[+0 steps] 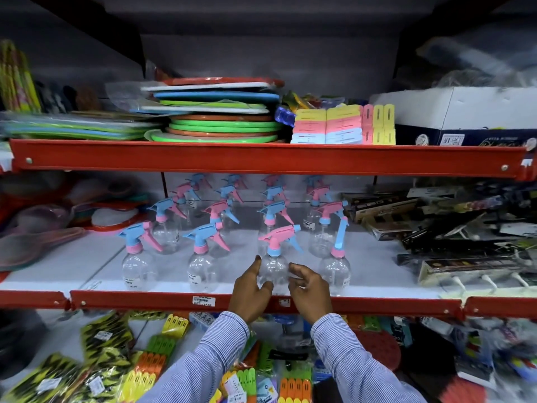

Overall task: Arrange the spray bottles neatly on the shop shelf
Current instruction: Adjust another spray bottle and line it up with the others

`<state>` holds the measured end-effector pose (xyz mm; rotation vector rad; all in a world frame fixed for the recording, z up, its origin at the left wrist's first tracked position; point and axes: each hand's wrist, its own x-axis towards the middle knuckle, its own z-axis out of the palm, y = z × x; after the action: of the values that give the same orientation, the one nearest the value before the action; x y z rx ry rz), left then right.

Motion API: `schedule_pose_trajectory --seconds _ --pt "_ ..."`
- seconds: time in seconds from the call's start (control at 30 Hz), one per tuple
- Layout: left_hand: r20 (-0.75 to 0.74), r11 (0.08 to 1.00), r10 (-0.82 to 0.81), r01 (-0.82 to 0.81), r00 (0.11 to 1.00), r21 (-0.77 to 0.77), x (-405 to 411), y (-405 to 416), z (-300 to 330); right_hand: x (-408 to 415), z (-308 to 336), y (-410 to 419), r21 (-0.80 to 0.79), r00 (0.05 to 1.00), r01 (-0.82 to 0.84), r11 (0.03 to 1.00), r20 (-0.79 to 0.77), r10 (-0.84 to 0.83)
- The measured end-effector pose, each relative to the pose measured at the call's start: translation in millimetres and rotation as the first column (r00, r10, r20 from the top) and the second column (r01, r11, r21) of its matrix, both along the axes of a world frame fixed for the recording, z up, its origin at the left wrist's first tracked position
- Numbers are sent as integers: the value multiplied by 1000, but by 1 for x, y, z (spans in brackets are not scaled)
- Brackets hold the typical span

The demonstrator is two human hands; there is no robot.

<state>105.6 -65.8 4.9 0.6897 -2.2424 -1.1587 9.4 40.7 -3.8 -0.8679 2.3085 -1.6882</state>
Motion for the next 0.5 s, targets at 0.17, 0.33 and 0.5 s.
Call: schedule_pose_trajectory --seconds 0.17,0.33,0.5 --pt "25 1000 -19 19 999 -13 -1 -2 1 -1 -2 -1 -4 1000 -2 1000 -3 2" --pt "5 990 -29 29 1000 -135 6 -1 -5 5 -4 5 -26 999 -18 1000 -46 17" --pt "-38 893 -7 -11 999 -450 17 6 -14 8 -9 28 -20 949 43 999 -313 -47"
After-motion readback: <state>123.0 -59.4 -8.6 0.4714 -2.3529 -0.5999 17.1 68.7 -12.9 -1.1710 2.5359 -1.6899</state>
